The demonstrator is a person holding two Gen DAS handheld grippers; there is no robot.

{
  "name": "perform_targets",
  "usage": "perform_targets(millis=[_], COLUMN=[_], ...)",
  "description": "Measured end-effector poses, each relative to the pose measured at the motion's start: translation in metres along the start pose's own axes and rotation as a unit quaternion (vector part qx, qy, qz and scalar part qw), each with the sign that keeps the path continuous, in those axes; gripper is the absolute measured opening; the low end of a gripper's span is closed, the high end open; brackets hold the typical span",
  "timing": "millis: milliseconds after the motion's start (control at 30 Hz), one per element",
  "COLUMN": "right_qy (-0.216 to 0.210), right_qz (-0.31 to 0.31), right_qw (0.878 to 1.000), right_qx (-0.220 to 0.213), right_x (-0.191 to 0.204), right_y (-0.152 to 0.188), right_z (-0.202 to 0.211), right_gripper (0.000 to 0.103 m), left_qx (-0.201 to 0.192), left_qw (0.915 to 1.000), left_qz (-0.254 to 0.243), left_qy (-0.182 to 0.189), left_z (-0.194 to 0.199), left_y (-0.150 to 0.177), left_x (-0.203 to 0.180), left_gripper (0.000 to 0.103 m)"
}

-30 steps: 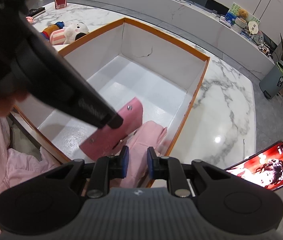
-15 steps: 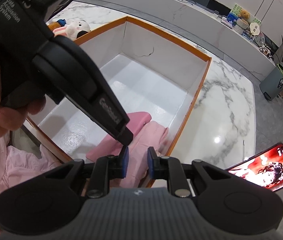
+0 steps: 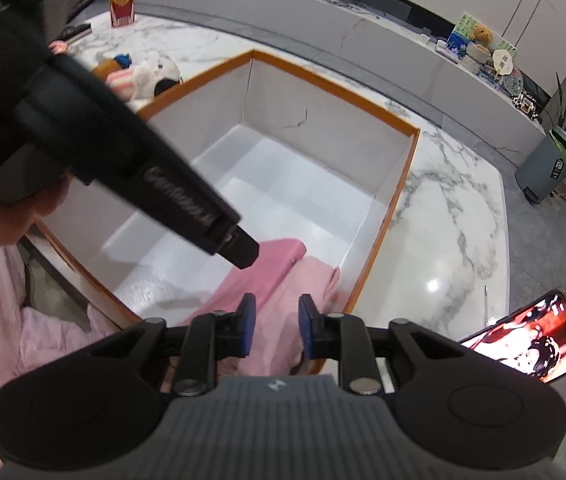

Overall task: Organize objects
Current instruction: 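Lower the pink bag into the orange box and open the left tool, then move the left tool to the dark PHOTO CARD box and grasp it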

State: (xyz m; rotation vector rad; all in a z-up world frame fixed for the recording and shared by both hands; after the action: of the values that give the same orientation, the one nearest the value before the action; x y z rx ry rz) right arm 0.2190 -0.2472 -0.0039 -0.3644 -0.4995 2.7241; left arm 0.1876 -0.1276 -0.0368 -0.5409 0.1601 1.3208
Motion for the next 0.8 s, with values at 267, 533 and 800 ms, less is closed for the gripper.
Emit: perform_targets(millis=[267, 533, 800], right_qy=[-0.028, -0.094, -0.178], right_qz=[-0.024, -0.037, 0.003], right_qw=[0.998, 0.991, 0.98], right_qx=[-0.041, -0.082, -0.089], right_x=[0.017, 0.046, 0.097], right_y=[-0.018, -0.045, -0.082], right_z=[0.017, 0.033, 0.03], right_gripper=[0.038, 0.039, 0.038], left_qx=[-0.05, -0.076, -0.07], left_qw=[0.9974, 0.9912, 0.9842], left_qz=[-0.039, -0.047, 0.019], left_qy=[-0.034, -0.098, -0.162], left_z=[0.053, 0.112, 0.154], left_y=[0.018, 0.045, 0.074], left_x=[0.011, 0.051, 0.117], left_gripper=[0.027, 0.029, 0.035])
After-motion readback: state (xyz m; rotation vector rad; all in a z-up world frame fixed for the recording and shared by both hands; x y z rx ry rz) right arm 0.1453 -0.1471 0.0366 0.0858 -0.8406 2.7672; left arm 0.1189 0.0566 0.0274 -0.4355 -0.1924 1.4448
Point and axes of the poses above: each gripper's, at about its wrist camera, not at the fingertips, and z roughly against the way its jaws point, x to its left, y to its underside, the point moved 1 cm from there along -z, roughly the way its jaws point, and after that the axes turned 11 degrees about x, right-handed, at the moved point
